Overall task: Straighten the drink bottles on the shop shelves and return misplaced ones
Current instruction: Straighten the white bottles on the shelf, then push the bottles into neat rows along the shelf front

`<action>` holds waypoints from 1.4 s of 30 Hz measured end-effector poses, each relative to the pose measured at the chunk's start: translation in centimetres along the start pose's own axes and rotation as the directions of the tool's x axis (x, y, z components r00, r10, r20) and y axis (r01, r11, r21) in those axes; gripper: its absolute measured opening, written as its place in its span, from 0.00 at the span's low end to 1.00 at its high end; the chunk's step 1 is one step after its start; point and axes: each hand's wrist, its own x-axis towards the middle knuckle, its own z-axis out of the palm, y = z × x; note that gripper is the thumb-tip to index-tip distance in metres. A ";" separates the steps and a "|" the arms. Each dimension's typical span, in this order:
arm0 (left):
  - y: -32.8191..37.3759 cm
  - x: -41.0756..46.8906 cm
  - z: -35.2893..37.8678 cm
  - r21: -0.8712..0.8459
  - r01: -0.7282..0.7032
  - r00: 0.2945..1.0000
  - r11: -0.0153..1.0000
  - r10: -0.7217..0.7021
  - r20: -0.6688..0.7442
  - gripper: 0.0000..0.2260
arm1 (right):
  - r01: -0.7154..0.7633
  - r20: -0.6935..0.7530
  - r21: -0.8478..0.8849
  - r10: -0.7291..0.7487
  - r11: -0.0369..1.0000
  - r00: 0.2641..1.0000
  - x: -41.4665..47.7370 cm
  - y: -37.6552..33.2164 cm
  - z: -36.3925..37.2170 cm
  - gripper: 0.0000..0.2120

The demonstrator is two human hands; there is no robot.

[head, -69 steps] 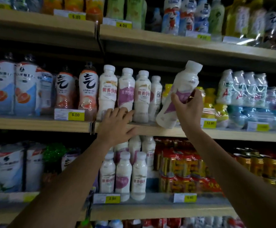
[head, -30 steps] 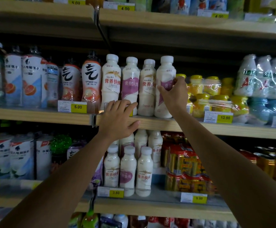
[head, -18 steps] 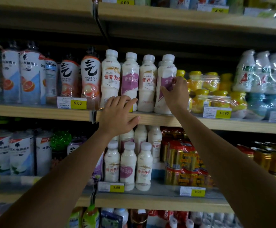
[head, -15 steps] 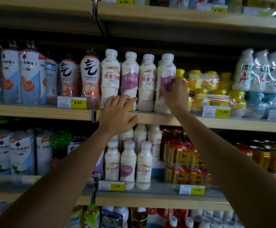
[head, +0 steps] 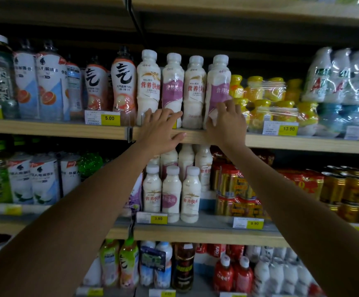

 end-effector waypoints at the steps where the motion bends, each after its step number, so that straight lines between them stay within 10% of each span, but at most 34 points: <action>1: 0.3 0.0 -0.2 0.019 0.018 1.000 1.000 -0.019 0.025 0.29 | 0.015 0.016 -0.027 -0.014 1.000 1.000 -0.5 -0.1 -0.1 0.19; 26: -4.0 -25.0 -2.5 0.214 0.063 0.895 0.975 -0.150 0.419 0.27 | 0.275 0.509 0.100 -0.286 0.956 0.812 -19.3 -10.7 4.1 0.21; 42: -21.2 -35.2 -7.4 0.361 0.239 0.786 0.901 -0.398 0.473 0.23 | 0.480 0.471 0.325 -0.580 0.815 0.665 -20.0 -32.3 12.2 0.18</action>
